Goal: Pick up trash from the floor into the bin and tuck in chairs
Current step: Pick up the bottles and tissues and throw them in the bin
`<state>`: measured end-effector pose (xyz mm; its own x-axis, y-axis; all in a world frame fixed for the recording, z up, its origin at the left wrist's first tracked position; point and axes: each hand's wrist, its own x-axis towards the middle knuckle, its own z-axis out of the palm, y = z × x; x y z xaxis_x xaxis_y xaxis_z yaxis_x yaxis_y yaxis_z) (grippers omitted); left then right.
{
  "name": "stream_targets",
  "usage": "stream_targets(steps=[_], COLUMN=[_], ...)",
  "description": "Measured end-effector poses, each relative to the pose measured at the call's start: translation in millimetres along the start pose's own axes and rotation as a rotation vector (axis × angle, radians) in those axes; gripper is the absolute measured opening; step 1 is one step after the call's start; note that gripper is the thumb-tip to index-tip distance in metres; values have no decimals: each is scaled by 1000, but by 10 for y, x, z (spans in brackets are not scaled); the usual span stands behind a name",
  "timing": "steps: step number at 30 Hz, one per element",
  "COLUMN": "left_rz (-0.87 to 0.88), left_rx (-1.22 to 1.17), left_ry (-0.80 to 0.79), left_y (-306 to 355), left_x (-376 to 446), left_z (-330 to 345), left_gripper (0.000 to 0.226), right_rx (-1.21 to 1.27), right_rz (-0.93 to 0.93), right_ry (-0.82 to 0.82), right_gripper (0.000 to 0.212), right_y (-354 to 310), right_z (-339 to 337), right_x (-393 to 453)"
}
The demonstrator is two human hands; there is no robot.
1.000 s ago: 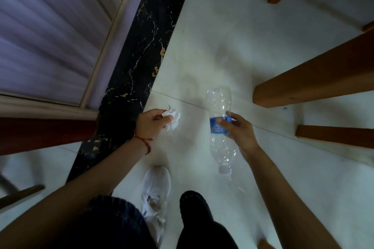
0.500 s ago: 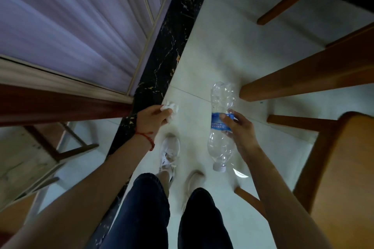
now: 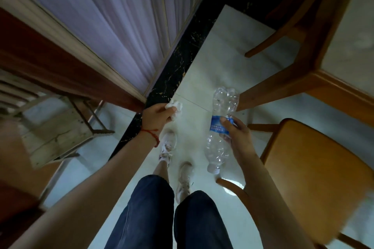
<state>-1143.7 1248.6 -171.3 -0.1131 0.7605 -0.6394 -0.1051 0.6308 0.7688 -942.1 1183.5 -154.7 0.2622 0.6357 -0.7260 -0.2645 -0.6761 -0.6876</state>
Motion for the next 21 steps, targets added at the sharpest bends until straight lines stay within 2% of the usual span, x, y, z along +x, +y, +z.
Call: stream_targets(steps=[5,11,21], left_rz=[33,52,64], left_rx=[-38,21,-114], left_ry=[66,125,179], left_y=[103,92,-168], left_x=[-512,-1012,-1659], left_z=[-154,-469,-1203], left_gripper=[15,13,8], right_rx=[9,6,-45], right_rz=[-16,-26,-33], right_ry=[-32,-67,-126], right_gripper=[42,43,38], right_y=[-105,-133,198], right_z=[-73,40,482], right_x=[-460,-886,-1476])
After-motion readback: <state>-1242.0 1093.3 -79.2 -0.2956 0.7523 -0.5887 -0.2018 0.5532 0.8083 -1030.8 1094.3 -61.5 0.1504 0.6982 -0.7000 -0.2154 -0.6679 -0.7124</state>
